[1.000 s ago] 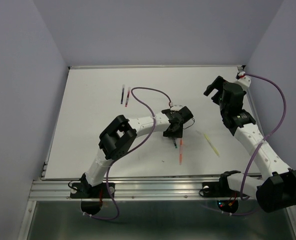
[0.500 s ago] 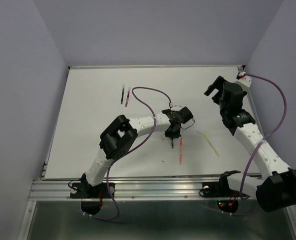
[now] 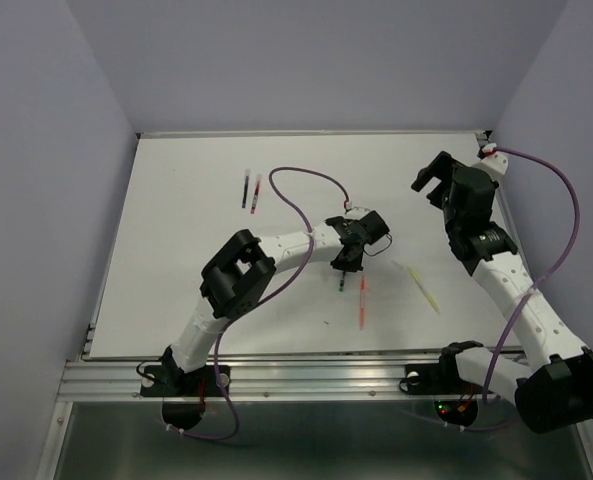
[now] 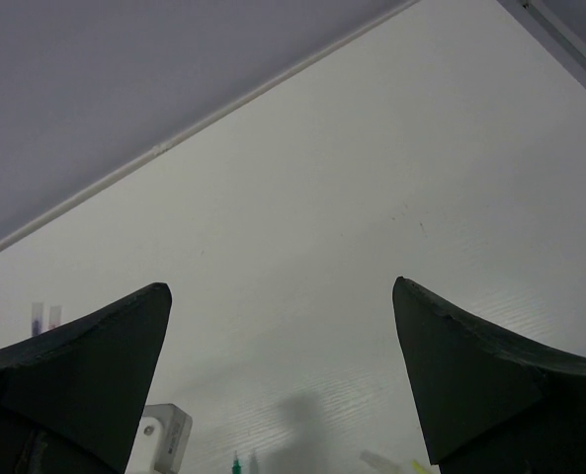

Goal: Insert the pens into the pen caps

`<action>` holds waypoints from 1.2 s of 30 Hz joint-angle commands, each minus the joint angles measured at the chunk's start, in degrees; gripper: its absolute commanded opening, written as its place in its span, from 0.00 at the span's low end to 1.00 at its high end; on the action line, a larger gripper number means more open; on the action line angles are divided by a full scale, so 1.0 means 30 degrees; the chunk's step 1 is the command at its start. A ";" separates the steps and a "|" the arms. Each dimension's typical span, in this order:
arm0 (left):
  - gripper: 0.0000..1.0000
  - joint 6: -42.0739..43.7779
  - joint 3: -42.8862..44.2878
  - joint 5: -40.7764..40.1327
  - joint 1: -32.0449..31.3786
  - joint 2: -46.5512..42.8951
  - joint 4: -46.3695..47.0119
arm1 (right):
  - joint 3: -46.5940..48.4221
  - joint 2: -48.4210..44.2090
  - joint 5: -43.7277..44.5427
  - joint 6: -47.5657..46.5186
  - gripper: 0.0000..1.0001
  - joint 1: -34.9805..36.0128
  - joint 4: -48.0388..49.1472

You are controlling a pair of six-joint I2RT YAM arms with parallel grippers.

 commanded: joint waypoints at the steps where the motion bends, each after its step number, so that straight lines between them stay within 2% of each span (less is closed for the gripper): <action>1: 0.00 0.2012 0.0849 -0.1995 -0.0011 -0.3082 0.1340 | -0.0040 -0.0874 -0.1223 -0.0532 1.00 -0.0099 0.0372; 7: 0.00 0.2836 -0.1985 -0.3546 0.0339 -0.7565 0.3656 | -0.0098 -0.2252 -0.4648 -0.0414 1.00 -0.0099 0.0284; 10: 0.00 0.2105 -0.3307 -0.4630 0.0720 -0.9499 0.3337 | 0.0077 -0.2224 -0.6728 -0.0443 1.00 -0.0099 -0.0535; 13: 0.00 0.0934 -0.6025 -0.5541 0.2092 -1.1867 0.2605 | 0.0079 -0.1755 -1.0734 -0.0620 1.00 -0.0099 -0.1181; 16: 0.00 -0.0119 -0.8660 -0.5717 0.3091 -1.3946 0.2253 | -0.0011 -0.0997 -1.1654 -0.1114 1.00 0.0920 -0.1852; 19: 0.00 -0.0738 -1.1123 -0.5836 0.4147 -1.5650 0.1931 | 0.0690 0.0321 -1.0286 -0.3017 1.00 0.2735 -0.4163; 20: 0.00 -0.1058 -1.1656 -0.5864 0.4410 -1.6758 0.1813 | 0.0954 0.1399 -0.8597 -0.3486 1.00 0.4628 -0.4750; 23: 0.00 -0.1295 -1.3327 -0.5894 0.5231 -1.8927 0.1432 | 0.1542 0.3626 -0.6123 -0.4309 1.00 0.7245 -0.6101; 30: 0.00 -0.1121 -1.5352 -0.5104 0.5731 -2.1980 0.1958 | 0.2332 0.7879 -0.5858 -0.4866 1.00 0.9654 -0.6454; 36: 0.00 -0.0477 -1.4856 -0.5748 0.5819 -2.2218 0.1138 | 0.3855 1.1075 -0.5621 -0.5482 0.95 1.0946 -0.6572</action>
